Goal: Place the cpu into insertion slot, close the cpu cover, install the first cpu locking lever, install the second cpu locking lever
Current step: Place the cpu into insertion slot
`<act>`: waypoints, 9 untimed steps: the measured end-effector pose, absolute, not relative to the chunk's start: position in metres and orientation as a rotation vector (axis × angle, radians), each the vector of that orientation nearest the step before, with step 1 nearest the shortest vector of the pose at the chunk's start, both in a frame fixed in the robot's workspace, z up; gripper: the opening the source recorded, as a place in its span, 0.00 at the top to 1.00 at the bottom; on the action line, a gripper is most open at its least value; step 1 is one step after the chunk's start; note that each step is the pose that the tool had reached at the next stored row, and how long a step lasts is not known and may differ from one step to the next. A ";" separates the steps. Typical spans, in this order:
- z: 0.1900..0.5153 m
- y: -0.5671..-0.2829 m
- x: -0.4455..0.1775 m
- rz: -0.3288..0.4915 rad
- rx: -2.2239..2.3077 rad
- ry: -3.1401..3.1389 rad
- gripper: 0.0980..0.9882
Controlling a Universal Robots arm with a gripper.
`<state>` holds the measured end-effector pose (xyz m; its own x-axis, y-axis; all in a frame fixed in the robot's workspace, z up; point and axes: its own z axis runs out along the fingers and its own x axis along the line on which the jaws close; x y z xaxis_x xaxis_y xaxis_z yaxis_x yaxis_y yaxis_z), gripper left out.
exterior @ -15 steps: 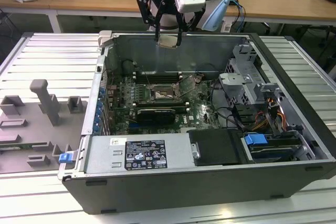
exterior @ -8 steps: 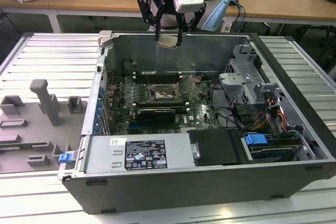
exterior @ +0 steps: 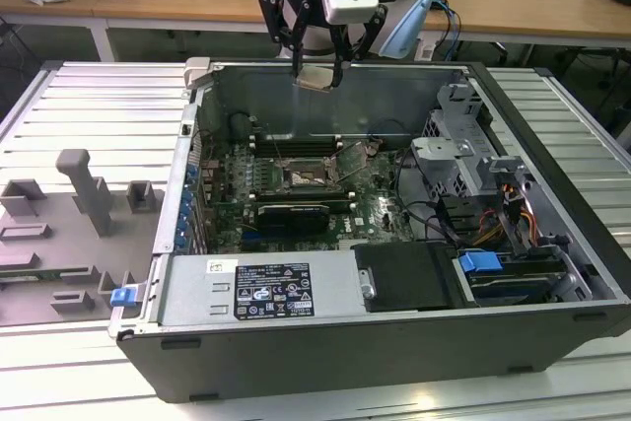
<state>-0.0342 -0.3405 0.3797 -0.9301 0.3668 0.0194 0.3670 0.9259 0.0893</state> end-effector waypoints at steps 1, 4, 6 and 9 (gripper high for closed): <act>0.380 -0.341 -0.034 -0.144 -0.594 -3.079 0.51; 0.380 -0.341 -0.034 -0.144 -0.622 -3.075 0.51; 0.380 -0.341 -0.034 -0.144 -0.638 -3.072 0.51; 0.380 -0.341 -0.034 -0.144 -0.672 -3.066 0.51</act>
